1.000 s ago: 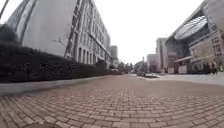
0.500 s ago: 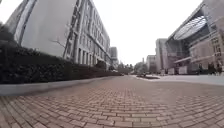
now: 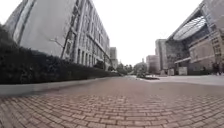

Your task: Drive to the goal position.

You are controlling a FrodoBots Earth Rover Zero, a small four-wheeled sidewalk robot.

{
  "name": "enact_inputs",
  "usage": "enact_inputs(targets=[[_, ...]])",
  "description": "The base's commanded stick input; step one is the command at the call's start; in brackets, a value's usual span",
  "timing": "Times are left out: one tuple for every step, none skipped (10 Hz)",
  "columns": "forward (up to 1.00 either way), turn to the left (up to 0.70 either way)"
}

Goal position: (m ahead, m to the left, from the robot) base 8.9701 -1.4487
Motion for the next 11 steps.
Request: enact_inputs(targets=[[0.45, 0.0], [0.45, 0.0], [0.45, 0.0], [0.45, 0.0], [0.45, 0.0], [0.45, 0.0], [0.45, 0.0], [0.45, 0.0], [0.45, 0.0], [0.45, 0.0], [0.45, 0.0]])
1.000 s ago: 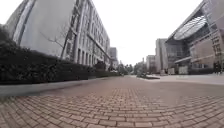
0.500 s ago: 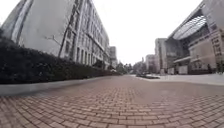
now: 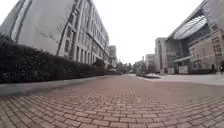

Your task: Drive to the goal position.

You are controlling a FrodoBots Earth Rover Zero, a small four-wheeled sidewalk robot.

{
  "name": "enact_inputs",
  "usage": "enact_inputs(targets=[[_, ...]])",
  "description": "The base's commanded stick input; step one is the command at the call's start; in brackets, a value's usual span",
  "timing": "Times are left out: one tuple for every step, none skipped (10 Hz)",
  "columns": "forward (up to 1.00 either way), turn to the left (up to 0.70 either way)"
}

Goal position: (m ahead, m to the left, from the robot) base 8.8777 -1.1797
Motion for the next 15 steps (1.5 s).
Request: enact_inputs(targets=[[0.45, 0.0], [0.45, 0.0], [0.45, 0.0], [0.45, 0.0], [0.45, 0.0], [0.45, 0.0], [0.45, 0.0], [0.45, 0.0], [0.45, 0.0], [0.45, 0.0], [0.45, 0.0], [0.45, 0.0], [0.45, 0.0], [0.45, 0.0], [0.45, 0.0]])
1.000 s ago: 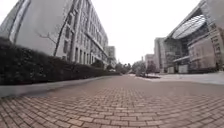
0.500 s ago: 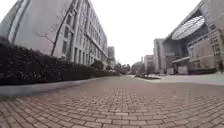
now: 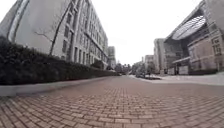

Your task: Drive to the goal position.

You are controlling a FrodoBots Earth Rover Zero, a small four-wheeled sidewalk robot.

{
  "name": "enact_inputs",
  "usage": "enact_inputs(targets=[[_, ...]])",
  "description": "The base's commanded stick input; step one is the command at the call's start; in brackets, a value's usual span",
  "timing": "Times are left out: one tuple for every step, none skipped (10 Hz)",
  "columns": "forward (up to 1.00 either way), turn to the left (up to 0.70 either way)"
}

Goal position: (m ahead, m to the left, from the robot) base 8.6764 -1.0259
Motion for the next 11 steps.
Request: enact_inputs(targets=[[0.45, 0.0], [0.45, 0.0], [0.45, 0.0], [0.45, 0.0], [0.45, 0.0], [0.45, 0.0], [0.45, 0.0], [0.45, 0.0], [0.45, 0.0], [0.45, 0.0], [0.45, 0.0]])
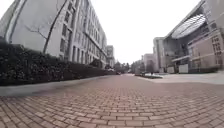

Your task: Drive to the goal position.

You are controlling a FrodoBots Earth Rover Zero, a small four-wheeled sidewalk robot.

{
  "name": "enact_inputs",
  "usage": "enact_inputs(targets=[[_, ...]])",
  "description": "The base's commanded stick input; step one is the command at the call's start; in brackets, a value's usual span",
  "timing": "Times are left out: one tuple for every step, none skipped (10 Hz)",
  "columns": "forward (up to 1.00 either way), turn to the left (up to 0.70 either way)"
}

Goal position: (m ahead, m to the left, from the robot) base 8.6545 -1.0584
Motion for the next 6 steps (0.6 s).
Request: enact_inputs(targets=[[0.45, 0.0], [0.45, 0.0], [0.45, 0.0], [0.45, 0.0], [0.45, 0.0], [0.45, 0.0]])
